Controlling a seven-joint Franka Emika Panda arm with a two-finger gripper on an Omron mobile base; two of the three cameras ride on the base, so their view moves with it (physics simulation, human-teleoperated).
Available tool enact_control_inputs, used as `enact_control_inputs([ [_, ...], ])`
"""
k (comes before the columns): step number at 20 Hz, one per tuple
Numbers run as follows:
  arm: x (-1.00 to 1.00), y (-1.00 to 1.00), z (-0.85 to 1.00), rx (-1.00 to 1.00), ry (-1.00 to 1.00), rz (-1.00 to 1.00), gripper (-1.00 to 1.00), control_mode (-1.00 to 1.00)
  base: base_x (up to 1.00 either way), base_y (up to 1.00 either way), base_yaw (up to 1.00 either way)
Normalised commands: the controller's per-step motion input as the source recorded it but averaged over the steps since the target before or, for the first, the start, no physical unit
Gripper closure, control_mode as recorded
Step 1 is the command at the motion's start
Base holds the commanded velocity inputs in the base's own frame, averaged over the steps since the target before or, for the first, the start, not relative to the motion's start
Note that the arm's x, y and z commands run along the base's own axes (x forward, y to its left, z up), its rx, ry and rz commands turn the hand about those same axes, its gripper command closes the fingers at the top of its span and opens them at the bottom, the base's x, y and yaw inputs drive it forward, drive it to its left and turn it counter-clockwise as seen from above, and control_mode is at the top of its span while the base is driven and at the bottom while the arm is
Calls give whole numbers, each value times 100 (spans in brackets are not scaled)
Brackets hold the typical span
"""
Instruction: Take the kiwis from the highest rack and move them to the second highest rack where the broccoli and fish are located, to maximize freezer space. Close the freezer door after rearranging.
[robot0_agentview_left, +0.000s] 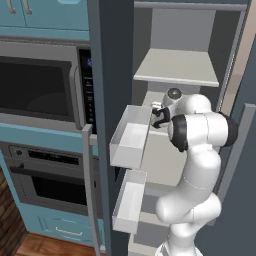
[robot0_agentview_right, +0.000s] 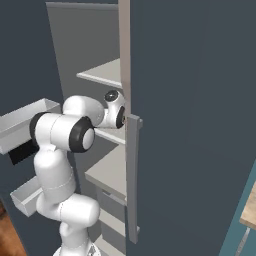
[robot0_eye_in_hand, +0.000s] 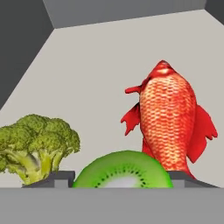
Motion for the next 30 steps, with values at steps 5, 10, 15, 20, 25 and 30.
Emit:
enact_control_inputs([
  [5,-18,0,-13,0,-11,1,-100,-100,0,0,0],
  [10,-56,5,4,0,-9,0,-100,-100,0,0,0],
  [15,-59,23,43,0,-6,0,-100,-100,0,0,0],
  [20,-66,29,55,0,0,0,-100,-100,0,0,0],
  [25,-81,19,53,0,0,0,-100,-100,0,0,0],
  [30,-95,3,44,0,0,0,-100,-100,0,0,0],
])
